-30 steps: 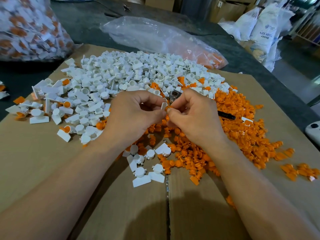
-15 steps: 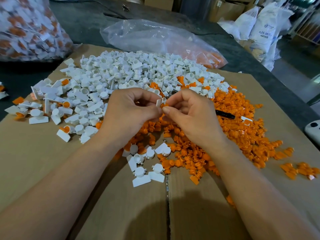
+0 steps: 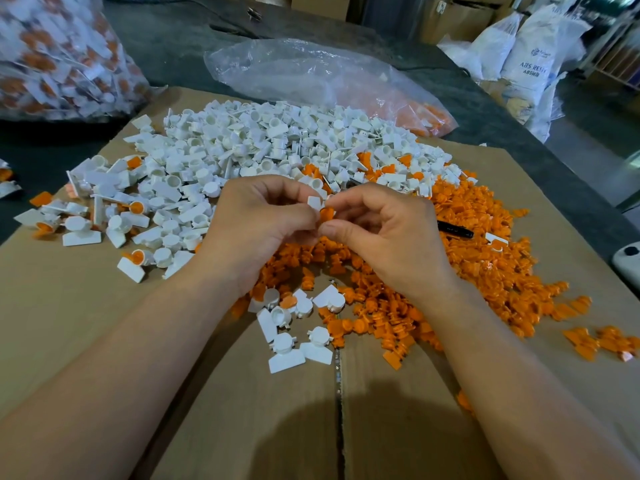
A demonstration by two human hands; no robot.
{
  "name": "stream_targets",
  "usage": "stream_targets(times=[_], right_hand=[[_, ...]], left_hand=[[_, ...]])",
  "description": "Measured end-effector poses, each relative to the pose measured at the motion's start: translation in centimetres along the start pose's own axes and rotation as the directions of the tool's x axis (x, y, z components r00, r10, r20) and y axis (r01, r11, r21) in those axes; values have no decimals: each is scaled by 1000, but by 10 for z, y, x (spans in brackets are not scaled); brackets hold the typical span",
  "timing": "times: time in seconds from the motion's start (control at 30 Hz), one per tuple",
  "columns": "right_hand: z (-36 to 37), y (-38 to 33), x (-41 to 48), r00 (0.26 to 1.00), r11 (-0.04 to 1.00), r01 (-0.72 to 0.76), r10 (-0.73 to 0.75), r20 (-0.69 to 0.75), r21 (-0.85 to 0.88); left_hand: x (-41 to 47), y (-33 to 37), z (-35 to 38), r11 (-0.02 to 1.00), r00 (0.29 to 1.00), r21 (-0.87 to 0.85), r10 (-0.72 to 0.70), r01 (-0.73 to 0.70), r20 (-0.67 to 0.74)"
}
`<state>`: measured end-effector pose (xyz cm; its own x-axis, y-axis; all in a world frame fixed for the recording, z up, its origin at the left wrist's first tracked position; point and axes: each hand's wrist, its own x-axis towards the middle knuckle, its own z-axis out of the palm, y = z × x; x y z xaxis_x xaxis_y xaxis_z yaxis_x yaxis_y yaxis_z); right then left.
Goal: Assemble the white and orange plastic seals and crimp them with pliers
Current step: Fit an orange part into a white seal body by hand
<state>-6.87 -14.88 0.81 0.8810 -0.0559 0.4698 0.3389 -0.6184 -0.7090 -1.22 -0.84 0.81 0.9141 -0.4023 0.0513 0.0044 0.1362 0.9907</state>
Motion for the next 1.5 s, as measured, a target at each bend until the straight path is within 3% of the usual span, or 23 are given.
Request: stream_targets(times=[0.23,0.43,1.13,1.5], right_hand=[[-2,2,1,998,998,59,-60,-13,-21],[-1,3,1,999,994,14,-9,-41,107],[0,-1,1,999,969,-20,30,-34,245],[-1,0,2,1000,966,18,-15,-17,257]], left_hand=[[0,3,0,995,998,-79,-63,64,19],[-1,3,0,992,995,-92,-75,81,63],[-2,8,-1,977,987,-153,-139,151,83],[-3,7,-3,986,989,-94,-130,135,66]])
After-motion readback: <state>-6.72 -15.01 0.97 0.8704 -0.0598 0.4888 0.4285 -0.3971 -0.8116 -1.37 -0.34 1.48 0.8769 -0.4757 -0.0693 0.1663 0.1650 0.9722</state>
